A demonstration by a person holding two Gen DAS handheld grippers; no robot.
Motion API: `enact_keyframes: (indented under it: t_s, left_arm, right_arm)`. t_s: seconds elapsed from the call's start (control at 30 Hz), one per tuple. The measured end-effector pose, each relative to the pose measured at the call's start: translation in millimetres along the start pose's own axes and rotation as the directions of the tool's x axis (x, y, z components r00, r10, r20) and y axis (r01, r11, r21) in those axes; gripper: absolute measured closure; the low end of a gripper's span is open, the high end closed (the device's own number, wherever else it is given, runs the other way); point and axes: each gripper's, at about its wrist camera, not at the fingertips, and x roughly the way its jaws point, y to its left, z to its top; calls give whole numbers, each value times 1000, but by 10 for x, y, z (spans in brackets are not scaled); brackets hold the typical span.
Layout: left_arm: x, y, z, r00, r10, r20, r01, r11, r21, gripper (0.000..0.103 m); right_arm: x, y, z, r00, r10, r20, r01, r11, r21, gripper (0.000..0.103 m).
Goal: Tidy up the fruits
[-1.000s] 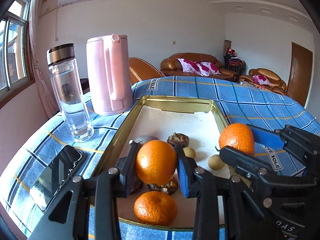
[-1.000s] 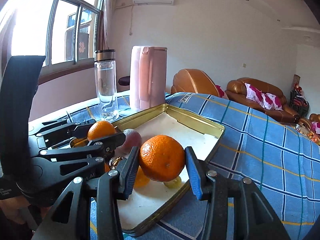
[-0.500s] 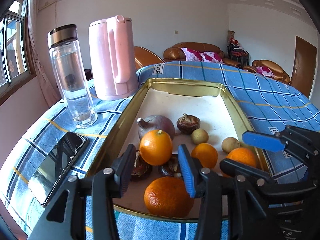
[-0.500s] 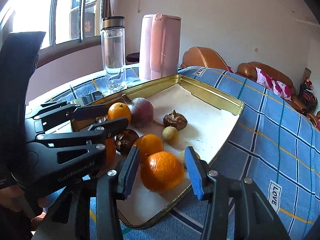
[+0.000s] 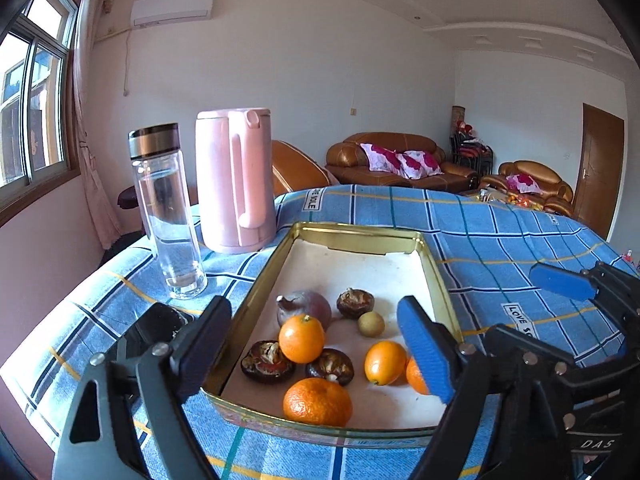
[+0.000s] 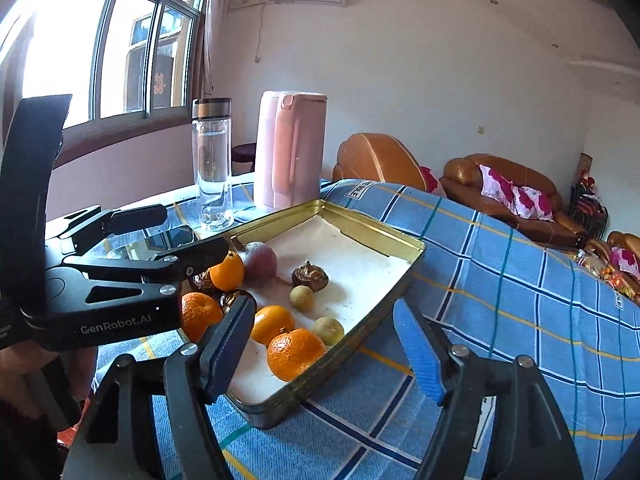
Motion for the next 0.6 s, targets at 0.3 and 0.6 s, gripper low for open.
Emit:
enact_keyframes:
  t_s: [0.3,0.6]
  left_arm:
    - [-209,-188,78,999,-18,43,16,999,32,2]
    - [-250,-371,68,999,-29,36,26,996,81,0]
  right_arm:
    - [-376,-240,-31,992,-110,61,107,993,50,18]
    - [-600,-405,-87,983,-158,97,149,985,92,14]
